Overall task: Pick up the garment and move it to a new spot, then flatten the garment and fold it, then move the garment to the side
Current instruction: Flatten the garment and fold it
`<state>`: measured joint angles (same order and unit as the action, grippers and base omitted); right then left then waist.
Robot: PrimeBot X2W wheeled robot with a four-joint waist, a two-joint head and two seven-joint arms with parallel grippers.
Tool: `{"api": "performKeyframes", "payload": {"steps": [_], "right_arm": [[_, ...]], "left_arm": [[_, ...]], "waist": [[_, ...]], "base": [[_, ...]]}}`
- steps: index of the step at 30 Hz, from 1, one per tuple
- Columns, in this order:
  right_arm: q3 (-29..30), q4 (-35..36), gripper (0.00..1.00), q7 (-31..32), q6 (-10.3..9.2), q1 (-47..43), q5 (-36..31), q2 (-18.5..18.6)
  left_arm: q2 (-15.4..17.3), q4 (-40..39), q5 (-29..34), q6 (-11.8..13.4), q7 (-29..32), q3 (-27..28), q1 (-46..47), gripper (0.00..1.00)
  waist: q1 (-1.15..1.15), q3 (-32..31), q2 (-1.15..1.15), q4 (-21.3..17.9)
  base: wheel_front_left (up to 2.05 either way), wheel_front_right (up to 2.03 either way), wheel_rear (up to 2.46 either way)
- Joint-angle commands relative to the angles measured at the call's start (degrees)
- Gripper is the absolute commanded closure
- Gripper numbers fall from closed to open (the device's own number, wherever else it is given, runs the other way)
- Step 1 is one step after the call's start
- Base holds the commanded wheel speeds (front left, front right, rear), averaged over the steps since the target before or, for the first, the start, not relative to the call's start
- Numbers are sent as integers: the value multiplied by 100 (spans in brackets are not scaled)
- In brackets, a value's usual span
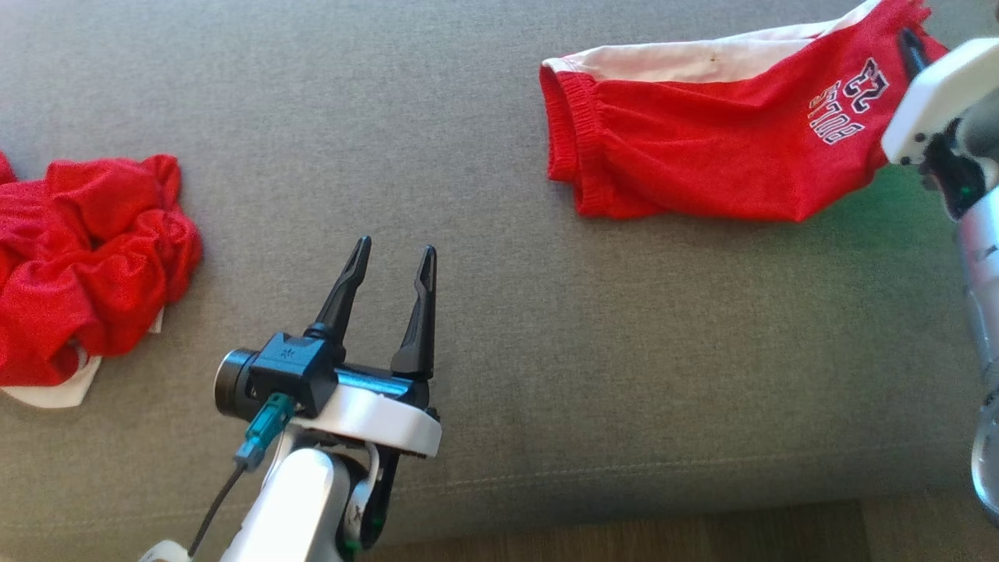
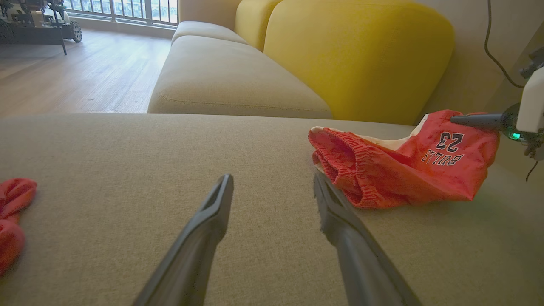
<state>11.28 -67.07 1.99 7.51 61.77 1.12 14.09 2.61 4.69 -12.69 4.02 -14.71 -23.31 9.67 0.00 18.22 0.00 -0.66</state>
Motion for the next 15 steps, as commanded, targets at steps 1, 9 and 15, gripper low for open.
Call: {"api": "performKeyframes", "payload": {"steps": [1,9,15], "right_arm": [[-187,249,100,-49,-2,301,30,-118],[-1006,481,100,46,-2,406,298,-601],[-1745,885,100,177,-2,273,773,-823]], "left_arm": [[27,-144,-8,-13,-29,157,89,0],[27,-79,-138,29,-29,80,73,0],[27,-62,-223,86,-29,52,19,0]], "waist": [[0,-45,0,62],[0,-168,0,344],[0,-237,0,536]], "base": [[0,0,0],[0,0,0],[0,0,0]]}}
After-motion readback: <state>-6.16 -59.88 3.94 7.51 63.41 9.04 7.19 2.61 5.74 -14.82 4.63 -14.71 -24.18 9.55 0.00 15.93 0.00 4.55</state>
